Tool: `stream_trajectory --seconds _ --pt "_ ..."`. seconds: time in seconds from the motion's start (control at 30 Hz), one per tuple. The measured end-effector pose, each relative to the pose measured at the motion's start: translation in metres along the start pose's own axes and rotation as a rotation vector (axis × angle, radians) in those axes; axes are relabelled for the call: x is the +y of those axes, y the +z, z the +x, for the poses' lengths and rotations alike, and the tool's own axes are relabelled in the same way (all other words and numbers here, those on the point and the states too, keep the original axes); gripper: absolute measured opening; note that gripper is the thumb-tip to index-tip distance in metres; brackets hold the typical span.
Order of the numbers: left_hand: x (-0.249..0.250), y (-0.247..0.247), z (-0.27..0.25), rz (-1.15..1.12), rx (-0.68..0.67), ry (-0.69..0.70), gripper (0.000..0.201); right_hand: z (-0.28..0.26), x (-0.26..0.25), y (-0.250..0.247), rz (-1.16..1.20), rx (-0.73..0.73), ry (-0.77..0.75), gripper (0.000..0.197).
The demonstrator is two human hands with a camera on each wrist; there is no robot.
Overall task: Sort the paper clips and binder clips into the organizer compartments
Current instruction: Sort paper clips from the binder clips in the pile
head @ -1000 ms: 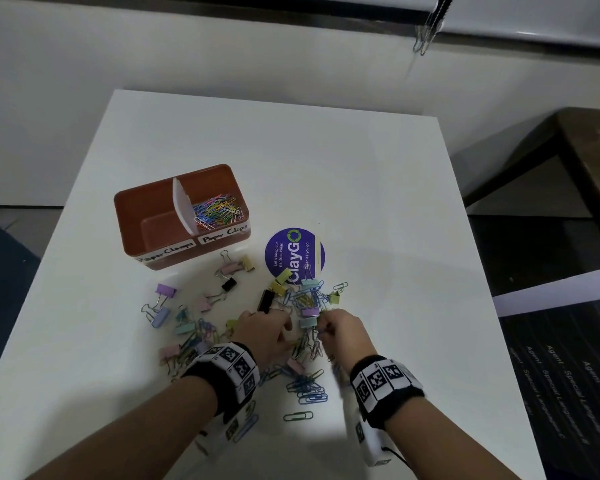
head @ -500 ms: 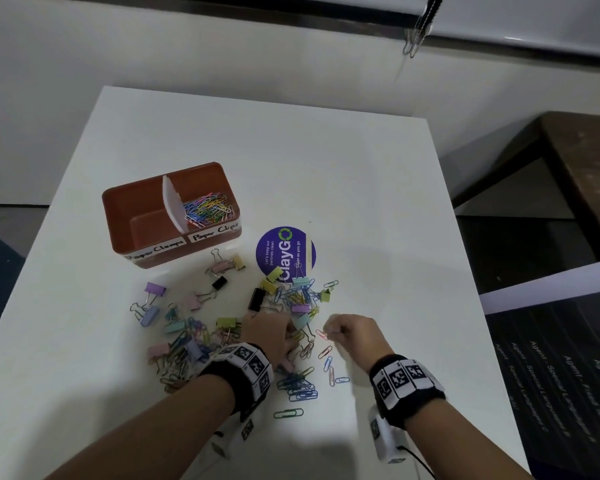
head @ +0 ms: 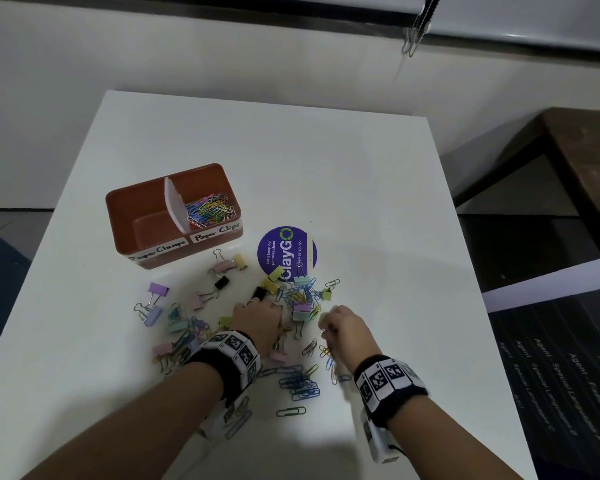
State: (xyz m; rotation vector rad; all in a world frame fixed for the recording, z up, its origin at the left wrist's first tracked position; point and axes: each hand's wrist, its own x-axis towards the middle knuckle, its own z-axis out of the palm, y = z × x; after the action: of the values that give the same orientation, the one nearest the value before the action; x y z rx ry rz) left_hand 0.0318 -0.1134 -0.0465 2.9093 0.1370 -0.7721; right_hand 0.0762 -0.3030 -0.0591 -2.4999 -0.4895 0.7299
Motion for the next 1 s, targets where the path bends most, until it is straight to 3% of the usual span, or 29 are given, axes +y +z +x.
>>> stream_trajectory --seconds 0.07,0.13,0.33,0.47,0.67,0.8,1.0 --pt "-0.006 0.000 -0.002 0.028 0.001 0.019 0.039 0.001 -0.002 -0.001 0.044 0.010 0.034 0.026" --pt "-0.009 -0.003 -0.003 -0.023 0.052 0.018 0.027 0.002 -0.003 -0.002 0.065 0.001 0.088 0.032" --pt "-0.026 -0.010 -0.003 -0.544 0.057 0.027 0.012 0.004 -0.007 -0.001 -0.013 -0.023 0.102 0.012" --pt "-0.031 -0.018 -0.007 -0.701 0.113 0.024 0.017 0.001 -0.007 -0.003 -0.061 -0.015 0.030 0.014" --pt "-0.038 -0.015 -0.014 -0.570 0.085 0.058 0.018 -0.001 -0.011 -0.004 -0.099 -0.016 0.062 0.030" --pt "-0.030 -0.007 -0.017 -0.496 0.046 0.033 0.016 -0.001 -0.010 -0.005 -0.146 -0.047 0.052 0.024" --pt "-0.016 -0.005 -0.010 -0.350 -0.001 -0.012 0.020 -0.001 -0.002 -0.020 -0.005 -0.066 0.033 0.012"
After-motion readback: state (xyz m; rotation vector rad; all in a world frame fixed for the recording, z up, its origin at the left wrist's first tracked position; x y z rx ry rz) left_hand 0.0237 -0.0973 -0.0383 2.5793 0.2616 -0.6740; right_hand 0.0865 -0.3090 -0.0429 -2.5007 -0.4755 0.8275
